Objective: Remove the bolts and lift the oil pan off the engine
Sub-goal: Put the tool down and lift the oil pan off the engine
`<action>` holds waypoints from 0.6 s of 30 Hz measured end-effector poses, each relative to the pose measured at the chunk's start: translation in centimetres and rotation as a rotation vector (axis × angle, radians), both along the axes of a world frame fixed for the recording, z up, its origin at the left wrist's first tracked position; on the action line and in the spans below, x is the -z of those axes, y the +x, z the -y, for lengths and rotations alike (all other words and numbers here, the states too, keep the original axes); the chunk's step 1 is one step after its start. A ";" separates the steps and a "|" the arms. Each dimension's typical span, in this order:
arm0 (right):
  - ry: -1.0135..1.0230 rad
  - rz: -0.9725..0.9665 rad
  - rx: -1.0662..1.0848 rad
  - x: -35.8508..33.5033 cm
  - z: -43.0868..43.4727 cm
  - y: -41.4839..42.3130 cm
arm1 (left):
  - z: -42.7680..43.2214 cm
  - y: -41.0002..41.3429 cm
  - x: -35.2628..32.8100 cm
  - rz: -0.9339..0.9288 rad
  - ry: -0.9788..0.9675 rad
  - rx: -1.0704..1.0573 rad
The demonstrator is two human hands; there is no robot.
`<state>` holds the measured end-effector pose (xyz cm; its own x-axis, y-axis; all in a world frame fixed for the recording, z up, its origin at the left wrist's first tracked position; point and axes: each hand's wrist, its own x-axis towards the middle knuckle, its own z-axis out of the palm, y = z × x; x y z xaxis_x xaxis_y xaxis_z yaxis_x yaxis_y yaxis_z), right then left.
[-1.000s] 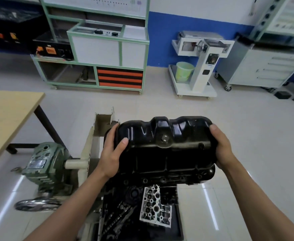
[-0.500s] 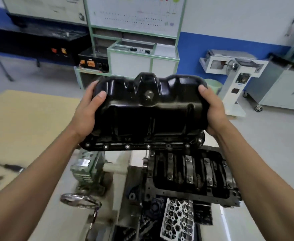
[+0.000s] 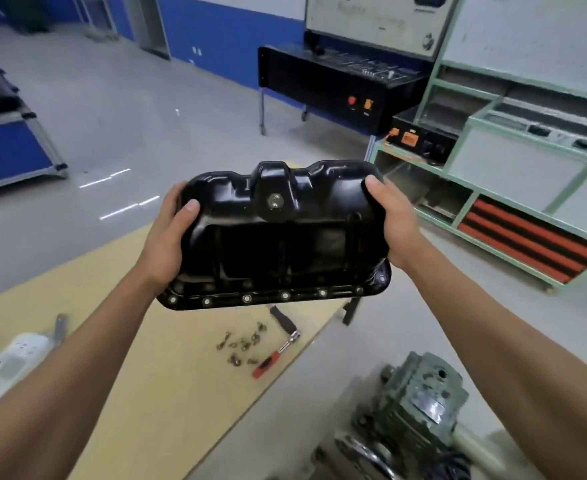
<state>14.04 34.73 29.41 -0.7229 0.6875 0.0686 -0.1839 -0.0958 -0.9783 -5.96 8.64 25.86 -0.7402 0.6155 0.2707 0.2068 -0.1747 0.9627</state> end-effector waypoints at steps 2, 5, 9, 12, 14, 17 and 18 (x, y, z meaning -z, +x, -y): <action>-0.003 0.047 -0.021 2.7 0.6 -5.3 | 1.7 -3.9 2.8 0.022 -0.025 -0.039; -0.020 0.097 -0.084 7.8 1.2 -11.1 | 3.5 -8.1 7.4 0.044 -0.066 -0.076; -0.060 0.144 -0.115 14.2 1.6 -15.4 | 4.7 -11.2 12.9 0.096 -0.102 -0.101; -0.059 0.181 -0.138 17.8 1.6 -17.2 | 5.1 -12.2 16.7 0.127 -0.128 -0.123; -0.049 0.209 -0.134 19.3 1.4 -18.0 | 5.1 -12.5 18.8 0.157 -0.126 -0.137; -0.049 0.236 -0.139 20.7 1.3 -18.4 | 5.0 -12.4 20.6 0.205 -0.133 -0.129; -0.048 0.243 -0.136 21.1 1.1 -18.5 | 4.8 -12.5 21.0 0.212 -0.137 -0.129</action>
<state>-4.47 33.59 8.28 -0.8003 0.5809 -0.1486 0.0735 -0.1509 -0.9858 -18.47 3.83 4.90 -0.8460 0.5328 0.0220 0.0100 -0.0254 0.9996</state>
